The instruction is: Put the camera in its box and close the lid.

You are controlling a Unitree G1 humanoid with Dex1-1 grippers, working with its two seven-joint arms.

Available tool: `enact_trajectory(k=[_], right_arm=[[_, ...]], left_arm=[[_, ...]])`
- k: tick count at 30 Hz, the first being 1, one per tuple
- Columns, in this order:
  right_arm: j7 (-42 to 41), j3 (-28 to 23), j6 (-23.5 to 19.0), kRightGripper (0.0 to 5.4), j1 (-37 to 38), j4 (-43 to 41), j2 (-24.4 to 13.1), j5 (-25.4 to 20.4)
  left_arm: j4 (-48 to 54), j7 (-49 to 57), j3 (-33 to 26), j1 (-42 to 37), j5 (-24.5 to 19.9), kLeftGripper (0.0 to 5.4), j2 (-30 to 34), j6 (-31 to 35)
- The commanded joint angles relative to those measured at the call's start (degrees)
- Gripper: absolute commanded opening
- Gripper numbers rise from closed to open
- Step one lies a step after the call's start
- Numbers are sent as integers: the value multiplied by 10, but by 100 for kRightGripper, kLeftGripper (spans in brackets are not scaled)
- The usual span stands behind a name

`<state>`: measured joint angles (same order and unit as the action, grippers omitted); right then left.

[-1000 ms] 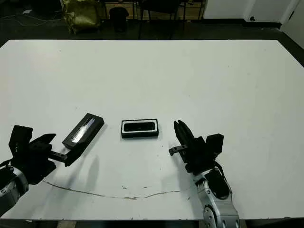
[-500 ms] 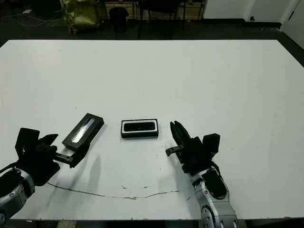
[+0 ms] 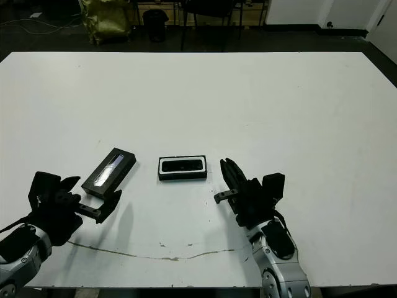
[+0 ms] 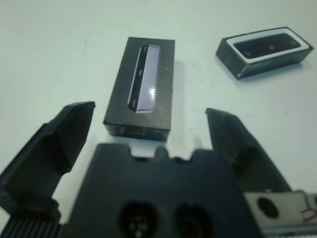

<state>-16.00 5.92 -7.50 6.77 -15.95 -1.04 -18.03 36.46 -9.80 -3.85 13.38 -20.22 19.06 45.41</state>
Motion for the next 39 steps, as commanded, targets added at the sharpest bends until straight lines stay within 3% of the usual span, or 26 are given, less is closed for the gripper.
enact_trajectory(k=[1,13,30,39], right_arm=[[2,-3,-5,0,6,4,-3,1],[-11,-10,18,0,7,24,2,-11],[-13,-17,6,0,8,24,4,-23],[-9,-19,7,0,9,23,1,-17]], left_arm=[[-12,5,-1,-4,3,539,-4,18],[-64,-5,-16,-32,-3,539,-14,19],[-102,-13,-12,-55,19,539,-9,8],[-130,-76,3,-58,27,539,19,-43]])
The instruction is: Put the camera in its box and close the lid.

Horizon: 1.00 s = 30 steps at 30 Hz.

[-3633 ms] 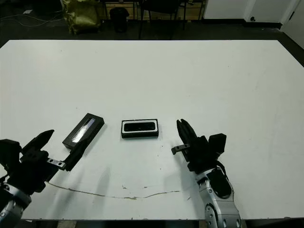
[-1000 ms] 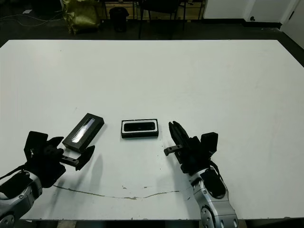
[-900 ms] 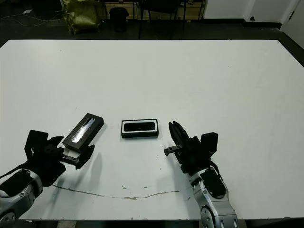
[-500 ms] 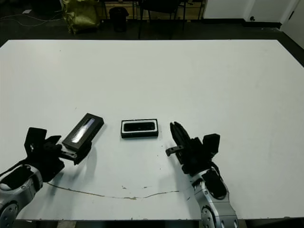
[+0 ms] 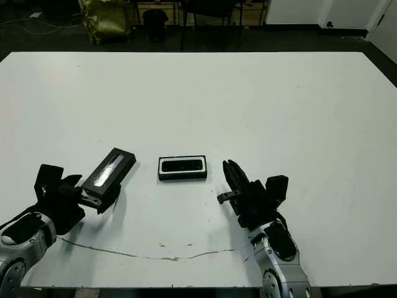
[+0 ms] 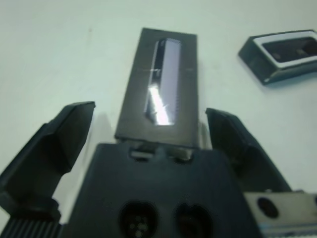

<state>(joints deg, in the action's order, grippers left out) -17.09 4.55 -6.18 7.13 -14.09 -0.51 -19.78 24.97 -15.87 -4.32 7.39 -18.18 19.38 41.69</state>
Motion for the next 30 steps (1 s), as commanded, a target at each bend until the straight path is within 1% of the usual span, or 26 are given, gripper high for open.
enact_trajectory(k=[1,4,8,11,14,16,18,21,24,27,30], right_arm=[[1,-5,-5,0,6,5,-4,0],[-3,-6,-2,0,5,8,-3,-3],[-4,-7,2,0,5,9,-3,-1],[-2,-7,-2,0,6,5,-5,2],[-1,-7,0,0,6,3,-4,4],[-4,-8,2,0,7,4,-2,0],[-2,-8,-3,0,8,2,0,-3],[0,-9,-8,0,9,-1,-2,-2],[-1,-9,-8,0,9,-4,-4,-1],[-3,-11,-11,0,8,-3,-4,-7],[-1,-11,-11,0,9,-4,-3,-6]], left_arm=[[-17,-24,10,0,6,539,22,-5],[-23,-41,16,-4,9,539,34,-12],[-40,-53,25,-3,22,539,42,-40],[-48,-46,32,-5,43,539,44,-45],[-52,-33,35,-7,58,539,41,-36],[-50,-26,48,-10,82,539,52,-31],[-49,-21,52,-11,95,539,54,-26],[-48,-13,48,-12,94,539,43,-7],[-46,-6,37,-15,80,539,27,19],[-46,-3,28,-13,69,500,14,23],[-45,-7,20,-9,56,431,5,28]])
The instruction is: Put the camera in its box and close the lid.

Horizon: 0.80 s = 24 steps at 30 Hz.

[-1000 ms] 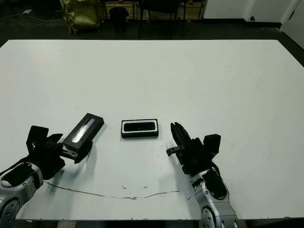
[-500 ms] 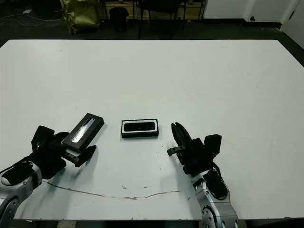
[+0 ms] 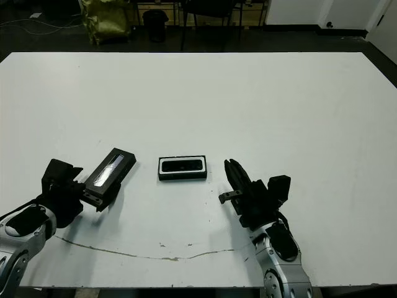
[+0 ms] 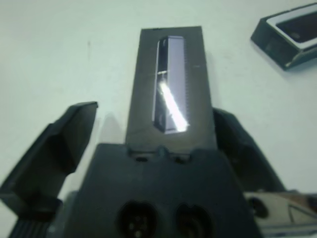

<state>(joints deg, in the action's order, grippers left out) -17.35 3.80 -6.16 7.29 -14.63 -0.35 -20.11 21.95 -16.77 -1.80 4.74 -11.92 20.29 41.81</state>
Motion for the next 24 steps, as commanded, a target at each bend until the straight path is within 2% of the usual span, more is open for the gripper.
enact_trajectory(k=[1,7,15,17,20,24], right_arm=[[2,-4,-11,0,7,2,-5,-3],[4,-5,-5,0,7,5,-5,2],[10,-9,-2,0,7,3,-3,7],[12,-9,-4,0,6,2,-5,11],[6,-12,-4,0,4,6,-3,3],[2,-12,1,0,3,11,-2,4]], left_arm=[[-15,-3,-8,17,-15,405,-5,31],[-27,-48,-9,11,-59,268,13,52],[-62,-159,36,-1,-60,262,84,-9],[-62,-171,45,-3,-51,262,98,-27],[-52,-175,62,-7,-12,262,127,-71],[-51,-192,37,-25,-14,260,145,-103]])
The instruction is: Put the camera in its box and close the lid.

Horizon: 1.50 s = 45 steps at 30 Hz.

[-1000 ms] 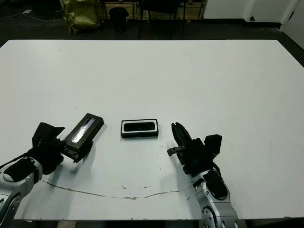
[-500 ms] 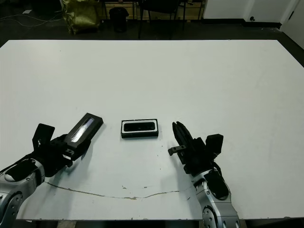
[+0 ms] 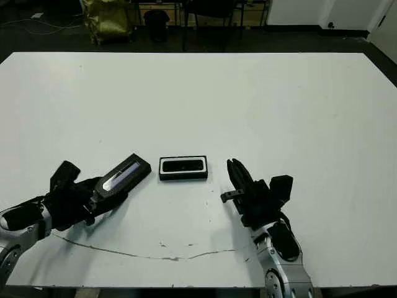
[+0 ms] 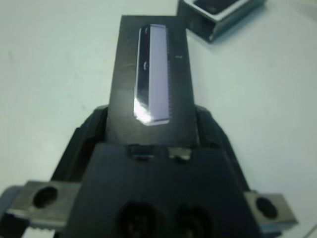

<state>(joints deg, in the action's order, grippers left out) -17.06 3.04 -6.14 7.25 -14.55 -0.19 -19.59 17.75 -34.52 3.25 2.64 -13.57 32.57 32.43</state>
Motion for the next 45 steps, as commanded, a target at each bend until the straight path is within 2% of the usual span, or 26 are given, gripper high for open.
enact_trajectory(k=[1,5,9,15,18,22,26,30,34,45], right_arm=[[-4,-5,6,0,3,14,-3,-1],[-3,-4,6,0,2,17,-3,1],[0,-7,-3,0,2,14,-3,-3],[1,-8,13,0,3,19,-5,9],[7,-9,6,0,4,14,-6,12],[0,-13,12,0,1,18,-9,8],[-11,-25,14,0,-4,26,-8,-12],[-12,-33,28,0,-8,36,-10,-7],[-3,-34,19,0,-5,29,-10,-4],[0,-31,16,0,-5,31,-10,-3]], left_arm=[[-13,-27,-27,-15,-2,260,30,-25],[-26,-86,-67,-79,-17,260,77,-66],[-30,-120,-68,-176,-23,260,115,-46],[-93,-165,-1,-295,9,260,116,-73],[-127,-195,32,-338,19,260,109,-81],[-197,-250,84,-389,43,260,92,-124],[-281,-298,119,-425,58,260,63,-161],[-359,-349,143,-453,67,260,39,-181],[-429,-386,156,-475,75,260,15,-182],[-515,-453,181,-500,106,260,-18,-201]])
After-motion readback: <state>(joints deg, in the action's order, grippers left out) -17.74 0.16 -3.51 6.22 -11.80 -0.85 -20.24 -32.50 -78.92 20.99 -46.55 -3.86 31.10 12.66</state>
